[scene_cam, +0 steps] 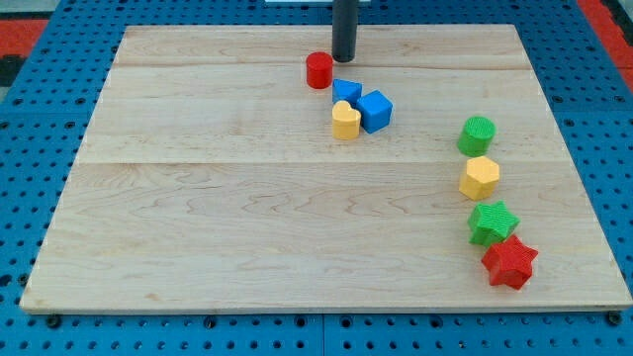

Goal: Push red circle into left side of yellow heart

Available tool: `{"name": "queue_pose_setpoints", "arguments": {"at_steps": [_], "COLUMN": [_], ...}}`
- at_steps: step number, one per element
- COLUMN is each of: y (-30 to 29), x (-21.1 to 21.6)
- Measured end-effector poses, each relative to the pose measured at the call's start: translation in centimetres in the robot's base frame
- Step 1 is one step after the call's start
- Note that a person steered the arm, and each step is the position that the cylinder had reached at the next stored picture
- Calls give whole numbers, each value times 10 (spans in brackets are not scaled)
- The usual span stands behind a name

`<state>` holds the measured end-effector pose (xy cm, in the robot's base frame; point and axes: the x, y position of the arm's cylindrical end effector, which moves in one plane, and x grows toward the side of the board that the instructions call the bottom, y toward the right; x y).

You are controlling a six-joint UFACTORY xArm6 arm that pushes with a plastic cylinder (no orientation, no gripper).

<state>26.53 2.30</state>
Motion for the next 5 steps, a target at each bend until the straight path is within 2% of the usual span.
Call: {"name": "queue_pose_setpoints", "arguments": {"at_steps": [1, 2, 4, 5], "y": [-50, -53, -102, -100], "x": [8, 51, 55, 79]}}
